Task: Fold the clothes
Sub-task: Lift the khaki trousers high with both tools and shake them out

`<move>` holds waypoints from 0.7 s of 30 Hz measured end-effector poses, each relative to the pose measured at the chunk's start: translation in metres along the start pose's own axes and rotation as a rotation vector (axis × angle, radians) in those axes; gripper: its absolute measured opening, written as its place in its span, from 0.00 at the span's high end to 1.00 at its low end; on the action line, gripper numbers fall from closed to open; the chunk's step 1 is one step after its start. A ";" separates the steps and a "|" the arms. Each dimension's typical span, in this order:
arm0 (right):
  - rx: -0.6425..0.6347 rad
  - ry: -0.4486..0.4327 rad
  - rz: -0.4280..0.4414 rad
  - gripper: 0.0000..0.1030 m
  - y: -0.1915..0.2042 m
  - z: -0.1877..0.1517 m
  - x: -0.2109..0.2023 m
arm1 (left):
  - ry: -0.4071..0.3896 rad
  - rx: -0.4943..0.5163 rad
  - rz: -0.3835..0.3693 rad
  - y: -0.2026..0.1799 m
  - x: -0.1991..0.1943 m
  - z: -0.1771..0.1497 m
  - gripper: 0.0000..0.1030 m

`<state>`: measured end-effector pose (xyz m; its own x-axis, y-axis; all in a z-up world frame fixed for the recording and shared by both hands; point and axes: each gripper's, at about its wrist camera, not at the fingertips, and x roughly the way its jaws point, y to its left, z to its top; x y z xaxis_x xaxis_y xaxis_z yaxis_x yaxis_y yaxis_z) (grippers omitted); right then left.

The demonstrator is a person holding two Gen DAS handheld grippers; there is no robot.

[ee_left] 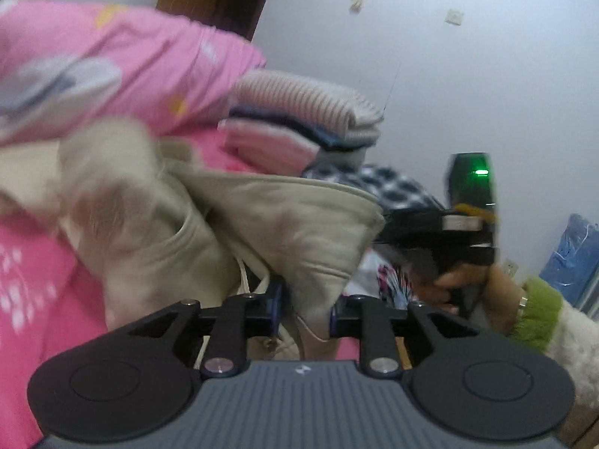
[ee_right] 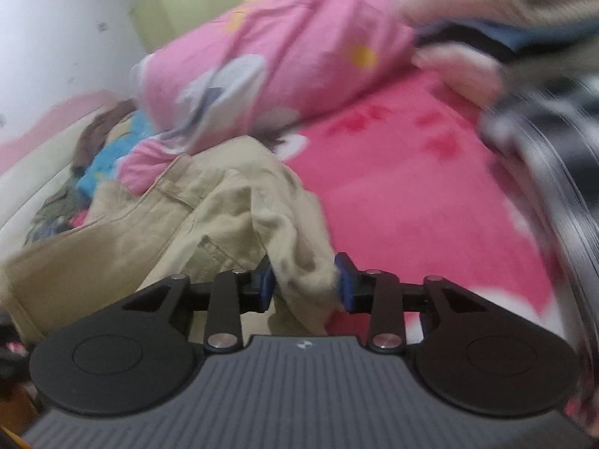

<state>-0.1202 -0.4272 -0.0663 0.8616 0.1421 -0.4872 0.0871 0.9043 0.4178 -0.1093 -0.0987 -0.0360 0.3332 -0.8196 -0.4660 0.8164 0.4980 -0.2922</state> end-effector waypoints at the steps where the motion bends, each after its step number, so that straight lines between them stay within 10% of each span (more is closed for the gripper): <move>1: 0.018 -0.029 -0.009 0.56 0.000 -0.004 -0.013 | -0.005 0.005 -0.006 0.000 -0.006 -0.001 0.58; 6: -0.005 -0.193 -0.011 0.42 0.026 -0.028 -0.087 | -0.061 0.018 -0.034 0.008 -0.048 -0.007 0.30; 14: -0.181 -0.231 0.211 0.13 0.126 -0.057 -0.110 | -0.073 -0.090 0.133 0.044 -0.099 -0.022 0.30; 19: -0.315 -0.239 0.050 0.18 0.171 -0.054 -0.067 | -0.132 -0.230 0.231 0.069 -0.123 -0.017 0.32; 21: -0.294 -0.213 -0.003 0.53 0.168 -0.049 -0.051 | -0.153 -0.264 0.238 0.075 -0.122 -0.010 0.31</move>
<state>-0.1744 -0.2629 -0.0087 0.9490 0.0800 -0.3050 -0.0308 0.9861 0.1630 -0.0929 0.0414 -0.0092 0.5816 -0.6952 -0.4224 0.5650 0.7188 -0.4050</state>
